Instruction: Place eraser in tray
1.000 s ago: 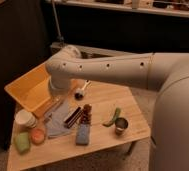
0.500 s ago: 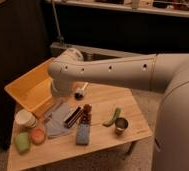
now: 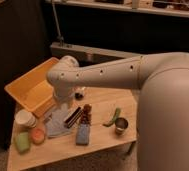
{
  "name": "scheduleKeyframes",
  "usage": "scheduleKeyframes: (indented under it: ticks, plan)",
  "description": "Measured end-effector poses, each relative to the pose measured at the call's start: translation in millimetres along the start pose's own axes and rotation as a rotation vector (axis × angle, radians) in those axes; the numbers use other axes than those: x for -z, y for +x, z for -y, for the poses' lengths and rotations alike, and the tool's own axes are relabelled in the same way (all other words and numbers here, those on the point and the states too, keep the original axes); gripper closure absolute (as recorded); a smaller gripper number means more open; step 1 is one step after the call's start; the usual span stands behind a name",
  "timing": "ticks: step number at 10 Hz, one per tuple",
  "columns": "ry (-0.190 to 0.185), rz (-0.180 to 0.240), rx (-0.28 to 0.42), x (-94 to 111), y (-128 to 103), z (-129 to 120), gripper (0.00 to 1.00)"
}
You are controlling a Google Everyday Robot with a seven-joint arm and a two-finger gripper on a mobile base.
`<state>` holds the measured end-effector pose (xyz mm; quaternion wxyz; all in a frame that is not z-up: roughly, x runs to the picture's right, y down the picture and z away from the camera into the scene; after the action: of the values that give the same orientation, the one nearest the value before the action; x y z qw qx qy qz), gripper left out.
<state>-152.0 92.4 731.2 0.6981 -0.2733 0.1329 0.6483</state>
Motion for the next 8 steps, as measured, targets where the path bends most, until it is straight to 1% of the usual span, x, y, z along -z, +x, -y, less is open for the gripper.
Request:
scheduleKeyframes:
  ticks: [1, 2, 3, 4, 6, 7, 8]
  plan:
    - [0.018, -0.013, -0.033, -10.8, 4.5, 5.3, 0.58]
    - [0.045, -0.027, -0.089, -21.7, 10.1, 16.9, 0.58]
    - [0.074, -0.040, -0.144, -30.1, 13.9, 30.3, 0.58]
    - [0.109, -0.055, -0.186, -42.7, 16.7, 39.8, 0.58]
    - [0.149, -0.076, -0.228, -58.2, 20.3, 47.7, 0.59]
    - [0.162, -0.078, -0.251, -62.3, 19.7, 53.1, 0.64]
    - [0.158, -0.074, -0.270, -65.4, 16.9, 54.5, 0.74]
